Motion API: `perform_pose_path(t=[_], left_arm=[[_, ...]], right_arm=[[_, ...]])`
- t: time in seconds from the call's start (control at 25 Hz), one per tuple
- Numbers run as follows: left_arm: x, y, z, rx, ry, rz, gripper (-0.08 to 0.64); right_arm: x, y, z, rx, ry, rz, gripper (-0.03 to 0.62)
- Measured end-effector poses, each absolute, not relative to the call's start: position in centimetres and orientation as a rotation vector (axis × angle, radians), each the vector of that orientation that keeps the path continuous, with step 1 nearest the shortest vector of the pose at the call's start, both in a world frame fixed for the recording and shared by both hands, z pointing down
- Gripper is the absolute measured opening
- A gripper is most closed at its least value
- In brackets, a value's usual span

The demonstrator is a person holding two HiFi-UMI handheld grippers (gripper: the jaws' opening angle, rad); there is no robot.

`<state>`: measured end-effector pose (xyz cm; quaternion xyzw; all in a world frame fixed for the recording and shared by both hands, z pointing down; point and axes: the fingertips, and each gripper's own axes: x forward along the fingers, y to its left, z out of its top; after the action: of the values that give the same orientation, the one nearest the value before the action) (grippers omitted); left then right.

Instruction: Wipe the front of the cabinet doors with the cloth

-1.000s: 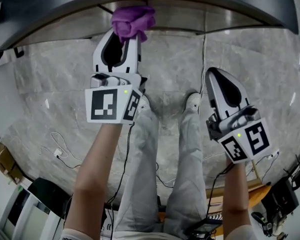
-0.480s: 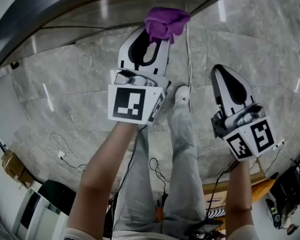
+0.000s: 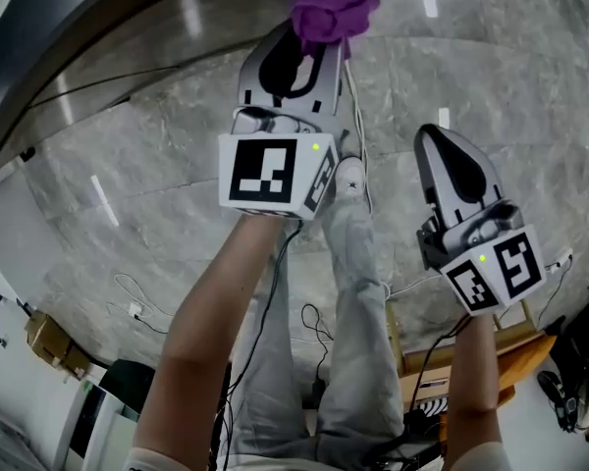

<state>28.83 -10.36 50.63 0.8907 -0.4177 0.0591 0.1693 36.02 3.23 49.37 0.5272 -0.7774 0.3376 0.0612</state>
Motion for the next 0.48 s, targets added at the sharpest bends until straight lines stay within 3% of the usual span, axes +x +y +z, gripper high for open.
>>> perform_pose_path(t=[0.48], left_arm=[[20.0,-12.3,51.9,2.422,-1.351,0.199,0.101]], right_arm=[[32.6,2.2,49.5,1.598,-2.354,1.012,0.028]])
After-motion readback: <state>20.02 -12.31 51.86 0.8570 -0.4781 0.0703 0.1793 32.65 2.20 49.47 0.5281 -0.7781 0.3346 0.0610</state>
